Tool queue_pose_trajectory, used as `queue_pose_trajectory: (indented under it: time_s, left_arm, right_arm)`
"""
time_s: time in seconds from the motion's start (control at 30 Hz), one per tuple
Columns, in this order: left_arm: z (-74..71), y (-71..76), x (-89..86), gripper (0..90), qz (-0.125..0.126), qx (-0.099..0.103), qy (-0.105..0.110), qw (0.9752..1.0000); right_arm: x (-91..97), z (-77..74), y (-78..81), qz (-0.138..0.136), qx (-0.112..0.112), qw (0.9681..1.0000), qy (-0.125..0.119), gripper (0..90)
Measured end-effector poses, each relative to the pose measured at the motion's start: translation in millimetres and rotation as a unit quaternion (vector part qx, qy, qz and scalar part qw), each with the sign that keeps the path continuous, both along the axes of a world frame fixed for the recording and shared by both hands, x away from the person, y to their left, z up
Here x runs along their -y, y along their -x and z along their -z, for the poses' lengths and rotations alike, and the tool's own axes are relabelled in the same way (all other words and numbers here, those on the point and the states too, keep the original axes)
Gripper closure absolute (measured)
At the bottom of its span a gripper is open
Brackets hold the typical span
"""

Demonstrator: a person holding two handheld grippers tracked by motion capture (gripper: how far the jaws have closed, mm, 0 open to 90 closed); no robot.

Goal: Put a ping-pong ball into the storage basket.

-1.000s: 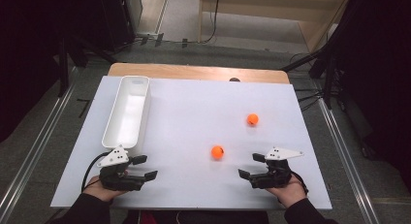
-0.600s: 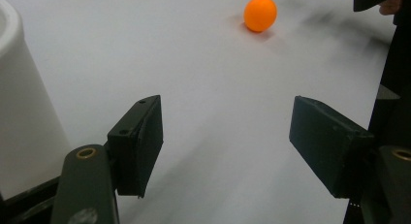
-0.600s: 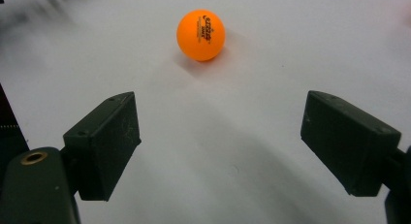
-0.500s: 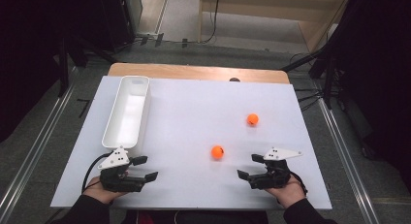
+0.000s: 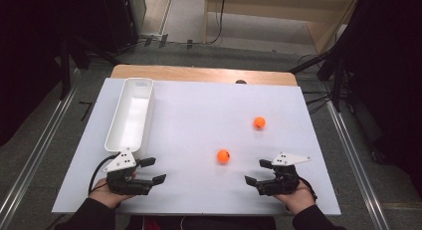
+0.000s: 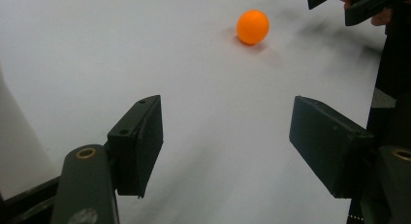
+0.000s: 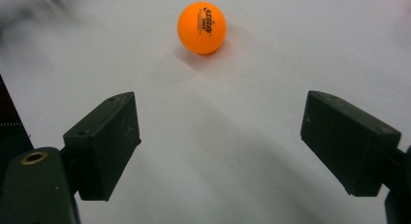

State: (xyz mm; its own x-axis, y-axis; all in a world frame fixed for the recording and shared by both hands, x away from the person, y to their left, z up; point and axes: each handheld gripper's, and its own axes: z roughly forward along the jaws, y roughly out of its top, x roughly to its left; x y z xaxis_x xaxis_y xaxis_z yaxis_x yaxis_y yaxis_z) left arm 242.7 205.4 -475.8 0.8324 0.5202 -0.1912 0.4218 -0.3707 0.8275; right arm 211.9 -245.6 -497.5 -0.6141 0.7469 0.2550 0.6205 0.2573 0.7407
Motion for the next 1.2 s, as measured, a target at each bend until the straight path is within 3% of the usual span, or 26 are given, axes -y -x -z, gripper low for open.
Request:
queue_pose_trajectory:
  time_s: [0.27,0.43,0.8,0.83,0.9,1.03,1.2]
  left_arm:
    - [-4.9,-1.9,7.9,26.1,0.012,0.007,0.016,0.9998]
    - [-9.5,1.3,16.4,22.1,0.039,0.028,0.005,0.9988]
    - [-12.9,0.1,32.0,13.7,0.049,-0.004,0.011,0.9987]
    - [-13.1,-0.4,36.5,9.7,0.048,-0.007,0.006,0.9988]
    - [-13.5,-0.7,40.0,0.0,0.046,-0.008,-0.001,0.9989]
    - [-15.3,-0.6,43.7,0.0,0.046,-0.004,0.012,0.9989]
    - [-18.2,-1.2,50.0,0.0,0.052,0.0,0.011,0.9986]
  right_arm:
    - [0.9,-0.6,1.9,-0.002,0.001,1.0,0.0,12.4]
    - [2.7,-0.6,3.5,-0.002,-0.001,1.0,0.0,12.4]
    - [5.8,0.0,3.8,0.006,-0.001,1.0,0.005,12.4]
    - [5.6,0.5,3.2,0.005,0.0,1.0,0.005,12.4]
    - [6.0,0.7,3.0,0.002,0.0,1.0,0.007,12.5]
    - [6.1,0.3,3.9,0.006,-0.001,1.0,0.005,12.5]
    - [6.2,0.4,4.3,0.004,0.0,1.0,0.007,12.5]
